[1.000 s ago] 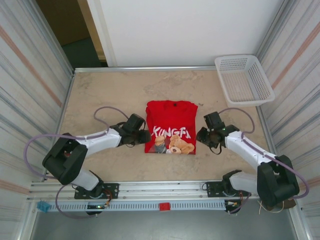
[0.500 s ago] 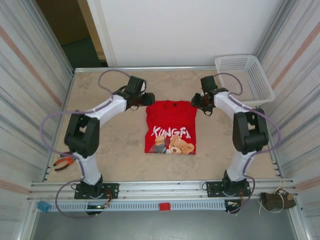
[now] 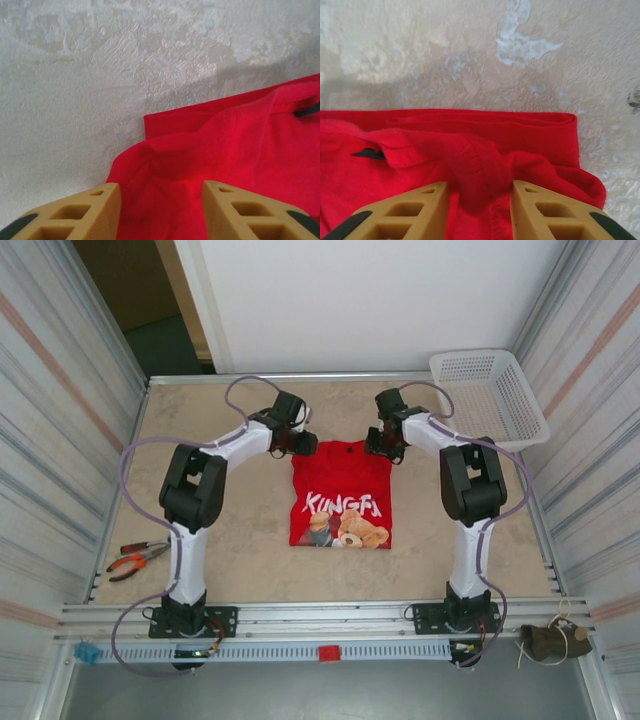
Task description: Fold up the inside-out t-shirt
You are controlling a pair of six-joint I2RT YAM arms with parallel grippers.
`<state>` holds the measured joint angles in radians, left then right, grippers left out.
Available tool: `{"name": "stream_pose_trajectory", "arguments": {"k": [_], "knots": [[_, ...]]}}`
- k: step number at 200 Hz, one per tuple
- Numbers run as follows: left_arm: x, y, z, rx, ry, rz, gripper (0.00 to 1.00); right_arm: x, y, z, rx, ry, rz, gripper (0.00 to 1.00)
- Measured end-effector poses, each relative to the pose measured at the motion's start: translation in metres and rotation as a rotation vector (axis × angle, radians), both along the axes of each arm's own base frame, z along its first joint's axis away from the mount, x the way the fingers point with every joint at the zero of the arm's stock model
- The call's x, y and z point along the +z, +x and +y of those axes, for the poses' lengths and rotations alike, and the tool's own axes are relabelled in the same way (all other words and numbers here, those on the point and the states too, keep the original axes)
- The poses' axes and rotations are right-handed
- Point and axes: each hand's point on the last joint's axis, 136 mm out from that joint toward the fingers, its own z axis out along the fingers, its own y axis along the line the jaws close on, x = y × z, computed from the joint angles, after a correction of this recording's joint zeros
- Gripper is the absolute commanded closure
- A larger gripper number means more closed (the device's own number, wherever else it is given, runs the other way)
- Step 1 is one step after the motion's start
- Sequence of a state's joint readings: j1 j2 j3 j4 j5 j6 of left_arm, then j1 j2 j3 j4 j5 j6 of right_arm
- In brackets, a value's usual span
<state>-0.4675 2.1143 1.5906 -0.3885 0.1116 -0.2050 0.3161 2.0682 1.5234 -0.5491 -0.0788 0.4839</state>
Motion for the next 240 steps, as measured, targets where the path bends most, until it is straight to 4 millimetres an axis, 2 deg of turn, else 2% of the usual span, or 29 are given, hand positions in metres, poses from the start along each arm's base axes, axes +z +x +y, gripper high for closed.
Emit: {"name": "stream_pose_trajectory", "arguments": {"k": [8,13,48,71,116,141,180,193,211,222,240], "knots": [[-0.003,-0.001,0.000,0.002,0.002,0.006,0.93,-0.003,-0.002,-0.001,0.005,-0.008,0.009,1.00],[-0.005,-0.001,0.000,0.001,0.004,0.009,1.00,-0.004,-0.002,-0.002,0.004,-0.011,0.011,1.00],[-0.014,-0.004,0.004,0.006,0.011,0.013,1.00,-0.003,-0.002,-0.004,0.011,-0.019,0.011,1.00],[-0.016,-0.011,0.012,0.026,0.010,0.017,1.00,0.012,-0.002,-0.004,0.013,-0.012,-0.016,1.00],[0.015,-0.001,0.031,0.109,-0.047,-0.054,1.00,0.060,0.009,-0.005,-0.002,0.027,-0.129,1.00],[0.029,0.011,0.039,0.155,-0.078,-0.099,1.00,0.068,0.018,-0.009,-0.033,0.051,-0.156,1.00],[0.031,0.019,0.046,0.204,-0.103,-0.110,1.00,0.066,0.033,-0.011,-0.075,0.074,-0.163,1.00],[0.032,0.019,0.047,0.209,-0.113,-0.105,0.78,0.059,0.041,-0.008,-0.086,0.082,-0.159,1.00],[0.032,0.018,0.044,0.202,-0.126,-0.096,0.60,0.044,0.047,-0.006,-0.089,0.080,-0.137,1.00],[0.032,0.017,0.043,0.205,-0.140,-0.088,0.54,0.034,0.046,-0.006,-0.089,0.075,-0.115,0.98],[0.030,0.014,0.040,0.209,-0.163,-0.066,0.50,0.021,0.044,-0.006,-0.092,0.069,-0.088,0.97]]}}
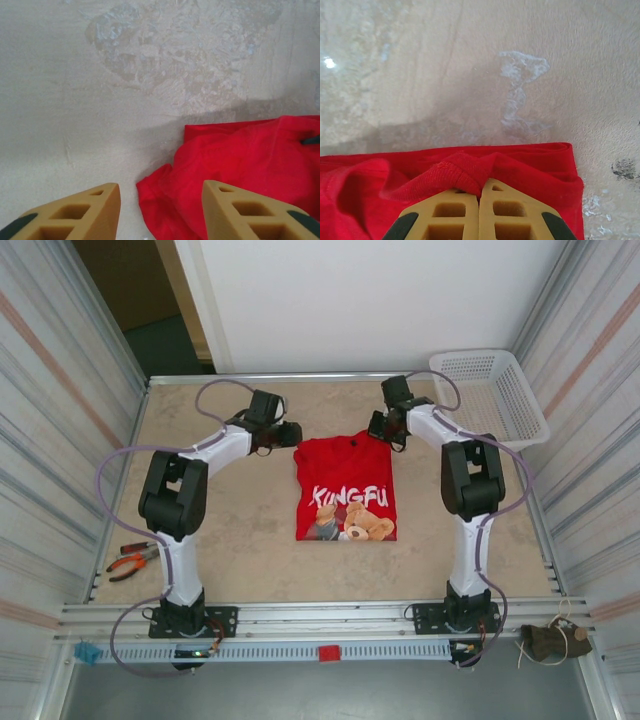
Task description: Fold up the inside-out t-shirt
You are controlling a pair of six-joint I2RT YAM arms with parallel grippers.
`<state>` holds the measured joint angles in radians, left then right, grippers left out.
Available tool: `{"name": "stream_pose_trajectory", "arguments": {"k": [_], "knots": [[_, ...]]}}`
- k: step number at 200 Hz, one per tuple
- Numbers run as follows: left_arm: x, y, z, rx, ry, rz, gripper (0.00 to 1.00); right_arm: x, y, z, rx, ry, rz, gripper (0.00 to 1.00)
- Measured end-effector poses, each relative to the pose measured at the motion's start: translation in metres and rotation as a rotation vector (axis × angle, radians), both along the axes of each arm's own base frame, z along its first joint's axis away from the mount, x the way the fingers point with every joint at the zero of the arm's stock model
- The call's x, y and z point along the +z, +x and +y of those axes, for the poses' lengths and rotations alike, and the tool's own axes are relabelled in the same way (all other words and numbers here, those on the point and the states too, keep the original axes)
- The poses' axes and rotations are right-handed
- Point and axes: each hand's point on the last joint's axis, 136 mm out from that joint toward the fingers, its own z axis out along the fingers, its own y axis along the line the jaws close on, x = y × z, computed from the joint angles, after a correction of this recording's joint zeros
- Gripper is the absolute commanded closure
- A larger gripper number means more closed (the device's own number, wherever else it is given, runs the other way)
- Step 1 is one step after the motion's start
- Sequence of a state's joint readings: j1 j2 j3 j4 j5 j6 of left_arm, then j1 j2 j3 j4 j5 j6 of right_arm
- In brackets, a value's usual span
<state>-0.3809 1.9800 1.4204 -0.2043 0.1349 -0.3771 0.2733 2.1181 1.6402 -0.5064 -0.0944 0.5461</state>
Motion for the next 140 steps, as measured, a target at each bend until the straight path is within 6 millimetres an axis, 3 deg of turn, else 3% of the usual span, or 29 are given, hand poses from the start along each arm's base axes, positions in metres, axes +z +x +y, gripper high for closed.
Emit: {"name": "stream_pose_trajectory", "arguments": {"k": [48,73,83,100,140], "knots": [[-0.010,-0.008,-0.010,0.006,-0.047,0.058,0.49,-0.006,0.001,-0.004,-0.007,-0.002,0.010,1.00],[-0.024,-0.008,-0.022,-0.008,-0.050,0.092,0.54,-0.007,0.001,-0.005,-0.008,-0.001,0.015,1.00],[-0.030,-0.008,-0.026,-0.015,-0.048,0.104,0.63,-0.008,0.001,-0.005,-0.008,0.000,0.016,1.00],[-0.037,-0.009,-0.034,-0.026,-0.046,0.121,1.00,-0.008,0.001,-0.005,-0.008,0.000,0.015,1.00],[-0.039,-0.002,-0.037,-0.021,-0.037,0.106,1.00,-0.008,0.001,-0.005,-0.010,0.003,0.016,1.00]]}}
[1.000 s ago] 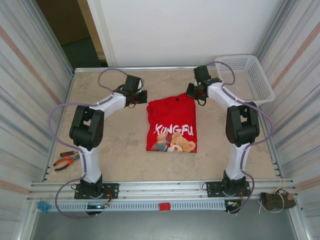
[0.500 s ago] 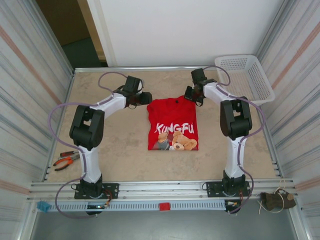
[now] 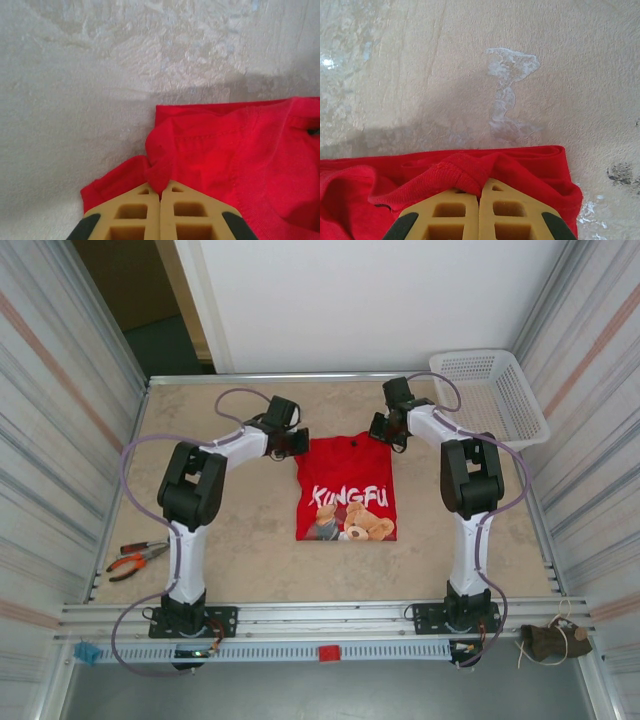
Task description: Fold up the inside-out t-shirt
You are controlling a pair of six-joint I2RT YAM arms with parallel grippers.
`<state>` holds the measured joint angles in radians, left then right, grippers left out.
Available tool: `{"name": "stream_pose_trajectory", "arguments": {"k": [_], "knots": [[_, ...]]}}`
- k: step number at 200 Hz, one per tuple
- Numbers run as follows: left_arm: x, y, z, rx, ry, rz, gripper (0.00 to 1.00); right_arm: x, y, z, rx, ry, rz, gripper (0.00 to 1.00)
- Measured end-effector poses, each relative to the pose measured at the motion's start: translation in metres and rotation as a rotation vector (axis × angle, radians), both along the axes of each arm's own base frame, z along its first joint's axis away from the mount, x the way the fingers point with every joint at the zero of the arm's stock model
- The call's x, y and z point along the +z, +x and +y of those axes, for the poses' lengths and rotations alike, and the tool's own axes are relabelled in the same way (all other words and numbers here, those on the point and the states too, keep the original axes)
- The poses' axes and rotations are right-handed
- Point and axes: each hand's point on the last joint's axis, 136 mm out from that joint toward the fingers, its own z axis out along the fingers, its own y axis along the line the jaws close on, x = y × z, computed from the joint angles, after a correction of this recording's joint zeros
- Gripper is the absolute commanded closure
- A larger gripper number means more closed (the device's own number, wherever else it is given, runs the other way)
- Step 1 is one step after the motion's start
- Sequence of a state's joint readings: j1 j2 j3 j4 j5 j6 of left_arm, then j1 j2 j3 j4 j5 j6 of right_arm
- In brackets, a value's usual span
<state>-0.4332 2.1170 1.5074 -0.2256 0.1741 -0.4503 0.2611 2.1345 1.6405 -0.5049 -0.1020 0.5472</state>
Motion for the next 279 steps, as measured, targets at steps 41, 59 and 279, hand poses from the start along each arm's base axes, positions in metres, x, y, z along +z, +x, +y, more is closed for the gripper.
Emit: {"name": "stream_pose_trajectory", "arguments": {"k": [41,59,279], "knots": [[0.015,0.020,0.010,0.064,0.014,-0.098,1.00,-0.003,0.003,-0.001,-0.021,0.008,0.004,1.00],[0.014,0.028,0.019,0.115,0.014,-0.120,1.00,-0.005,0.006,-0.003,-0.032,0.013,0.003,1.00],[0.005,-0.168,-0.016,-0.022,-0.093,0.070,0.37,0.000,-0.091,-0.006,-0.038,0.115,0.081,0.75]]}}
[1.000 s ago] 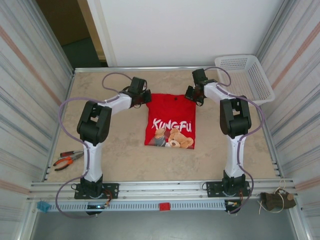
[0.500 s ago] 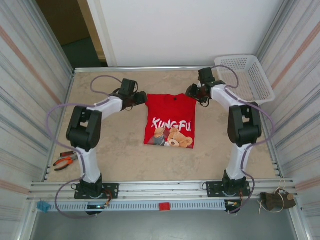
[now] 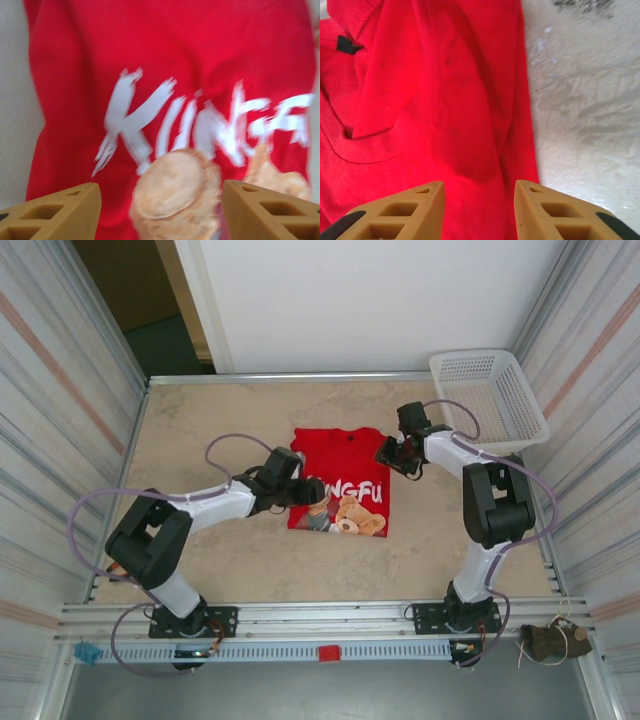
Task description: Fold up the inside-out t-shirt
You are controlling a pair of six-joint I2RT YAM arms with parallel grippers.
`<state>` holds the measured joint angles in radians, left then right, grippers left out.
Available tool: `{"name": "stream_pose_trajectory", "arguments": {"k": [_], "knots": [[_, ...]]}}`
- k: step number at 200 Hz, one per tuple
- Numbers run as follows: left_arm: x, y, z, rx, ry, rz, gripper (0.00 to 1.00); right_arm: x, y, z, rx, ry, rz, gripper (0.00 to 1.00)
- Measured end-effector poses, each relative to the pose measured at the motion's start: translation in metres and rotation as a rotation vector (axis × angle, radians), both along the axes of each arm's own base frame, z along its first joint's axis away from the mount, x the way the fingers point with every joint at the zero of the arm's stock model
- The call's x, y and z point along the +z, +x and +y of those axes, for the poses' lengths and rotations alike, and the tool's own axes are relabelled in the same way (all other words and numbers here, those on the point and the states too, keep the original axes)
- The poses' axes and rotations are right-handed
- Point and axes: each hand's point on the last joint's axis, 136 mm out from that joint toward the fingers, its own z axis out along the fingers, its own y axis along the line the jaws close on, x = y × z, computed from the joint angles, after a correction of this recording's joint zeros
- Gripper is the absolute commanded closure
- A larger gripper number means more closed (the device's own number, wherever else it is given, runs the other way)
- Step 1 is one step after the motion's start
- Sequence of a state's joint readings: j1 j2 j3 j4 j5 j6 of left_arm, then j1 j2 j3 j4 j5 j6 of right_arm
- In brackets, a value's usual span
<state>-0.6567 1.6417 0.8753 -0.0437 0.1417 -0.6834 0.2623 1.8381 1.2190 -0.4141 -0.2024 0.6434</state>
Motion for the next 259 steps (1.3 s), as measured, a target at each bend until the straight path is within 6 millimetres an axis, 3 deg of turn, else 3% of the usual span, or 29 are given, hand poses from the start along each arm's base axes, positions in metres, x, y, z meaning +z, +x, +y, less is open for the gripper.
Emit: {"name": "stream_pose_trajectory", "arguments": {"k": [24,55,101,112,119,139,156,178,194,218,234,259], "knots": [[-0.016,-0.005,0.004,0.030,-0.003,0.037,0.38,-0.008,-0.002,0.006,0.006,0.007,0.020,1.00],[-0.022,-0.007,0.004,0.047,-0.011,0.049,0.40,-0.012,0.002,0.000,-0.013,0.008,0.029,1.00],[-0.024,-0.004,0.000,0.056,-0.035,0.037,0.44,0.010,0.029,-0.012,-0.054,0.029,-0.031,1.00],[-0.024,-0.004,-0.002,0.052,-0.039,0.032,0.44,0.014,0.037,-0.012,-0.056,0.033,-0.043,0.75],[-0.024,-0.004,-0.003,0.051,-0.041,0.030,0.44,0.014,0.040,-0.010,-0.054,0.037,-0.045,0.66],[-0.024,-0.004,-0.004,0.049,-0.042,0.029,0.44,0.011,0.043,-0.011,-0.048,0.033,-0.043,0.63],[-0.022,-0.005,-0.003,0.044,-0.036,0.028,0.41,0.007,0.033,-0.014,-0.051,0.022,-0.033,0.65],[-0.016,-0.012,0.004,0.026,-0.001,0.041,0.37,0.010,0.003,-0.020,-0.051,0.014,-0.018,0.73],[0.003,-0.011,0.003,0.006,0.003,0.021,0.36,0.026,-0.016,-0.017,-0.035,0.020,-0.042,0.78],[0.041,-0.001,-0.011,-0.022,-0.063,-0.041,0.35,0.044,-0.039,0.009,0.024,0.052,-0.088,0.85],[0.051,0.000,-0.024,-0.051,-0.106,-0.062,0.35,0.034,-0.055,0.026,0.060,0.068,-0.068,0.87],[0.041,-0.011,-0.043,-0.099,-0.142,-0.034,0.35,-0.004,-0.085,0.038,0.081,0.065,0.028,0.90]]}}
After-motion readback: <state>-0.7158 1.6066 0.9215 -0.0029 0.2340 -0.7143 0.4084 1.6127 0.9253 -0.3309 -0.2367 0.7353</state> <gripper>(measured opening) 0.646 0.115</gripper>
